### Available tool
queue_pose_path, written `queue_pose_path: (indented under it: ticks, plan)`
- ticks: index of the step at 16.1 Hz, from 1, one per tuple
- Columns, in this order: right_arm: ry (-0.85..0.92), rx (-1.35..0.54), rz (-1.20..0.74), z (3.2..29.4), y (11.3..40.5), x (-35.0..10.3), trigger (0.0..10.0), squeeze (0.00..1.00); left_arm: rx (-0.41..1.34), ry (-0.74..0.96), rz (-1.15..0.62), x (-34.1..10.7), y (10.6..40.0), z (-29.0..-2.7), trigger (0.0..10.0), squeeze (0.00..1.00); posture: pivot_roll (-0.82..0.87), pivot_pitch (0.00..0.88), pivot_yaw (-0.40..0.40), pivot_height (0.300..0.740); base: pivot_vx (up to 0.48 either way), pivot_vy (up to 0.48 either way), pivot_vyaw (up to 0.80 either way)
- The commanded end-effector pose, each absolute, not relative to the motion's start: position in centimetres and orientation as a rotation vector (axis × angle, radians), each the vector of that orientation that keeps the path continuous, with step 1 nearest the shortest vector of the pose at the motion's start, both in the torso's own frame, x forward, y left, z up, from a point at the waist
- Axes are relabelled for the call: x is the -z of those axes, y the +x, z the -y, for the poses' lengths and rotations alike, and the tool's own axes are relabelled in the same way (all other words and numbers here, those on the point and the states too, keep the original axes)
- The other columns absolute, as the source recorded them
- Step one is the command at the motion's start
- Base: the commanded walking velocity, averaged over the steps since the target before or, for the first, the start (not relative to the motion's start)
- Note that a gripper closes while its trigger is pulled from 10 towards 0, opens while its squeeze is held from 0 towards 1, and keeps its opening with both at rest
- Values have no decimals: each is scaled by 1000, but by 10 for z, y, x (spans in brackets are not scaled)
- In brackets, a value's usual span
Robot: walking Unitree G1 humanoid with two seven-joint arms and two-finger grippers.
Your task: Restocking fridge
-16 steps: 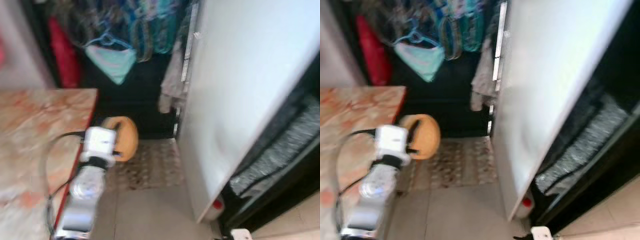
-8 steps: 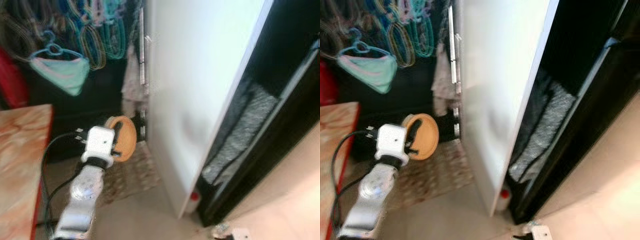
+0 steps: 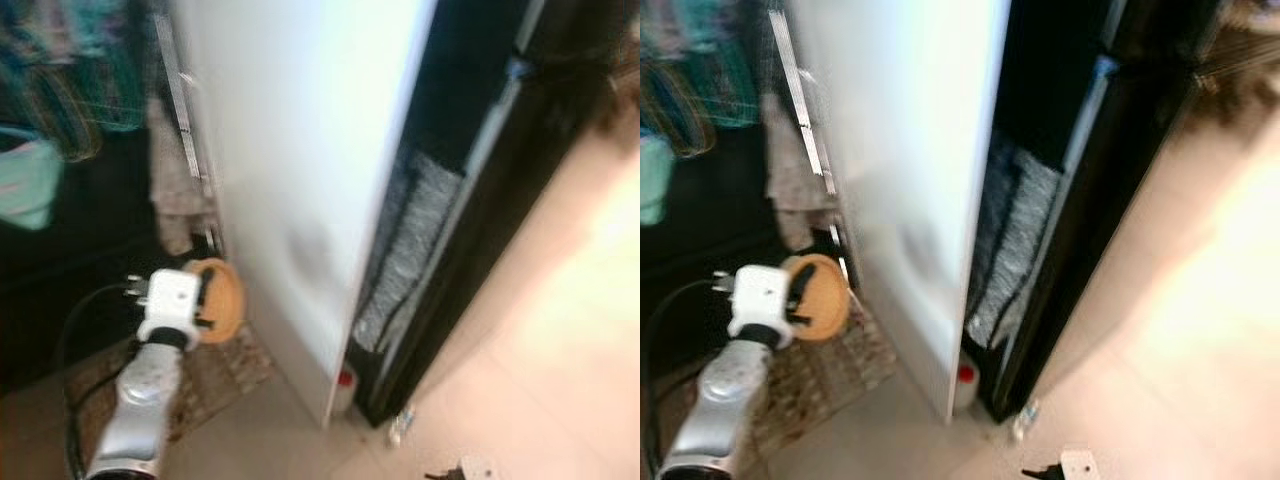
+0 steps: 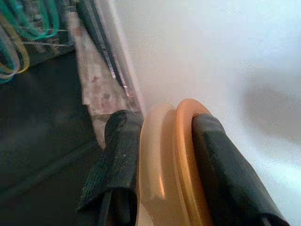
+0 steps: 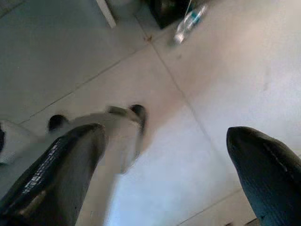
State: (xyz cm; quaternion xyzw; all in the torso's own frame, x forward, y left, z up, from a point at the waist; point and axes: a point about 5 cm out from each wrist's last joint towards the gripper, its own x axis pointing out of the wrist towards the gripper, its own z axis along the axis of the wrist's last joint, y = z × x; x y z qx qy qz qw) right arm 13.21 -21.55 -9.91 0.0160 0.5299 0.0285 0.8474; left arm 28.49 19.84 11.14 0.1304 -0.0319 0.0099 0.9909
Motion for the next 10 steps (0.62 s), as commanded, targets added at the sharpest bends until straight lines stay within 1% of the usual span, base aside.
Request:
queue_pose_path:
  ticks: [1, 4, 6, 7, 8, 10]
  plan:
    - [31, -40, -1117, 221, 131, 98, 10000, 0, -4, 221, 21, -100, 285, -195, 10000, 0, 15, 0, 7, 740, 0, 0, -763]
    - [35, -38, -1116, 219, 132, 99, 10000, 0, -55, 176, -111, -64, 278, -210, 10000, 0, 0, 0, 10, 740, 0, 0, -758]
    - [37, -36, -1115, 218, 133, 99, 10000, 0, -70, 158, -178, -49, 276, -216, 10000, 0, -5, 0, 16, 740, 0, 0, -756]
    - [58, -13, -1097, 217, 134, 98, 10000, 0, -135, 114, -314, -22, 270, -228, 10000, 0, -19, 0, 21, 740, 0, 0, 0]
    - [60, -11, -1093, 217, 134, 98, 10000, 0, -176, 67, -402, -7, 264, -234, 10000, 0, -23, 0, 23, 740, 0, 0, 0]
    - [69, 3, -1084, 216, 136, 98, 10000, 0, -221, -37, -576, 23, 247, -238, 10000, 0, -29, 0, 26, 740, 0, 0, 0]
